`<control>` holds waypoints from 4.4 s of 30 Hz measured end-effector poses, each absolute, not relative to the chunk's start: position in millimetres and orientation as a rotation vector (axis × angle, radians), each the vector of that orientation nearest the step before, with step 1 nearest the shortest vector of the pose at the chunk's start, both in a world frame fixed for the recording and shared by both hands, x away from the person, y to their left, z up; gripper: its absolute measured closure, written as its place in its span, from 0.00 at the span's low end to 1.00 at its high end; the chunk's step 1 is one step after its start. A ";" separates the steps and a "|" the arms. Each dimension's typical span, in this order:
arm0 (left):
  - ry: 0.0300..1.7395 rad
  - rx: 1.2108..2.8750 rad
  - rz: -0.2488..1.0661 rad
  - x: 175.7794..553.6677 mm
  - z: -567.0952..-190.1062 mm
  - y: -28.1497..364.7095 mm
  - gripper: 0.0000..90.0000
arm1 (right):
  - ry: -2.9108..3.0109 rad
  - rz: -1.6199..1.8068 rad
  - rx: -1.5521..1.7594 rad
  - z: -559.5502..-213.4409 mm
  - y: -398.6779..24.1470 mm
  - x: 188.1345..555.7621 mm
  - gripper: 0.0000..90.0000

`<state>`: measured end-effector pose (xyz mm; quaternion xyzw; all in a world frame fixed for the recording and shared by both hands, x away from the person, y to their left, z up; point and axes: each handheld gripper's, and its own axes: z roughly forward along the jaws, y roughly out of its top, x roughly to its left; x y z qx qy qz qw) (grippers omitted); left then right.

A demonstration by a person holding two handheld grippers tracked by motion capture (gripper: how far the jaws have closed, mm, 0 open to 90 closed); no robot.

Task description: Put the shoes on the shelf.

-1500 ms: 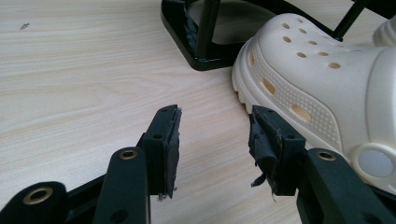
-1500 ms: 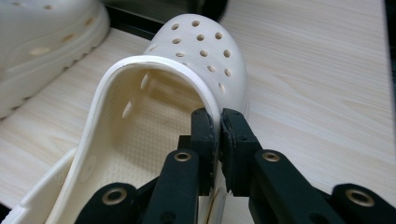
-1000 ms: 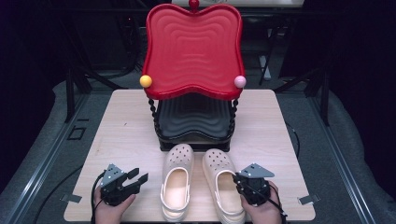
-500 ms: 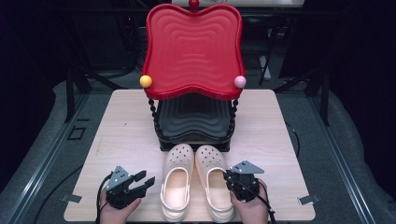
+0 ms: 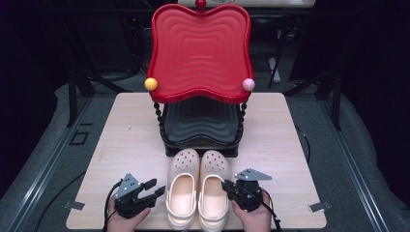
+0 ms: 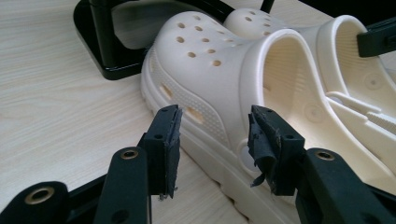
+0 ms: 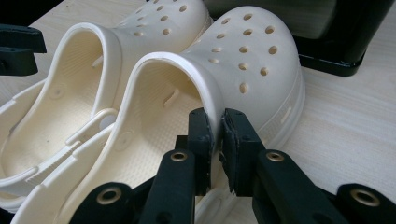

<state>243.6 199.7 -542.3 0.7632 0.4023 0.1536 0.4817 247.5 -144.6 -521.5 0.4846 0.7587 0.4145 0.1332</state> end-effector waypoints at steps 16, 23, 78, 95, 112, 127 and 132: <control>0.937 1.896 0.356 241.2 -545.0 186.2 0.60 | 2.166 1.066 1.153 -524.4 -131.6 240.3 0.84; 0.944 1.892 0.351 240.8 -545.2 186.8 0.60 | 2.162 1.089 1.160 -527.9 -138.3 239.1 0.76; 0.981 1.938 0.449 252.0 -544.9 160.1 0.71 | 2.152 1.092 1.201 -536.9 -134.5 241.0 0.74; 1.023 1.921 0.428 253.6 -547.4 159.3 0.69 | 2.142 1.072 1.241 -539.8 -132.3 240.6 0.72; 1.037 1.895 0.396 251.8 -545.7 162.0 0.80 | 2.136 1.113 1.270 -536.9 -133.0 241.5 0.82; 1.013 1.901 0.406 244.6 -540.8 160.4 0.87 | 2.112 1.147 1.289 -530.3 -139.7 237.4 0.88; 1.010 1.890 0.395 241.4 -537.0 159.9 0.88 | 2.125 1.147 1.272 -527.5 -137.7 233.0 0.88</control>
